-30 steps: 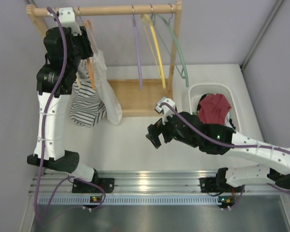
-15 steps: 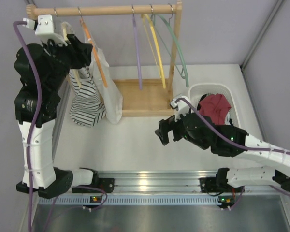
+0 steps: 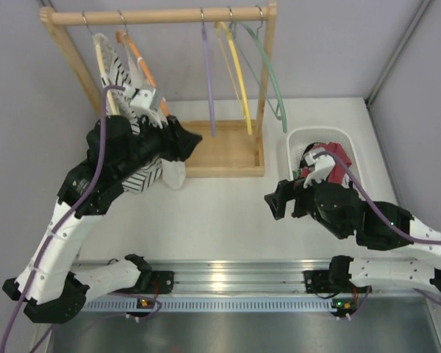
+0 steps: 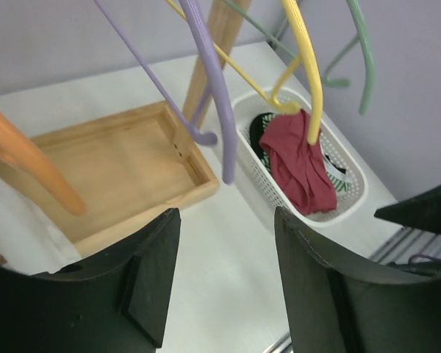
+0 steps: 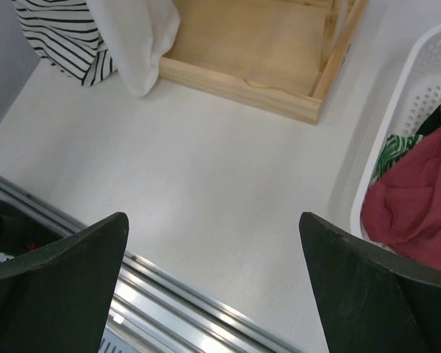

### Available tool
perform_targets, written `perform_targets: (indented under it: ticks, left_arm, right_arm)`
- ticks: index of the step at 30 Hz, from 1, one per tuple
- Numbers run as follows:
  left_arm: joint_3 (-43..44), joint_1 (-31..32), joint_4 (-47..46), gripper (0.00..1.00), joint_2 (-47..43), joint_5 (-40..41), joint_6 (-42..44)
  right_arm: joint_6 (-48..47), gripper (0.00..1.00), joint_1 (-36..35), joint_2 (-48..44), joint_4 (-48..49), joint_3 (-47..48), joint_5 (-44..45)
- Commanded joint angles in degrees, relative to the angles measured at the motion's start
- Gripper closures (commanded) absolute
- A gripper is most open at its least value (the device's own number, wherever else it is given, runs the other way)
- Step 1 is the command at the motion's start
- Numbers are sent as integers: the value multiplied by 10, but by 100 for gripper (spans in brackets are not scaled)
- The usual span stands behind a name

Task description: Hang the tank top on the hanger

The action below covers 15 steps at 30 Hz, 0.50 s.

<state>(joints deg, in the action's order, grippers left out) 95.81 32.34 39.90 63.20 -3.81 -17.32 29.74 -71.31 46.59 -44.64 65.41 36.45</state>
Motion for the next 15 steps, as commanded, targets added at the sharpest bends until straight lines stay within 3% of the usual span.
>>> perform_targets:
  ticks: [1, 10, 15]
  left_arm:
    - [-109, 61, -52, 41, -69, 54, -41]
    - [-384, 137, -129, 43, -163, 53, -138]
    - [-454, 166, -166, 43, -178, 61, -170]
  right_arm:
    - [39, 0, 7, -27, -25, -15, 26]
    - [117, 0, 7, -67, -19, -105, 25]
    - [160, 0, 8, -82, 7, -168, 18]
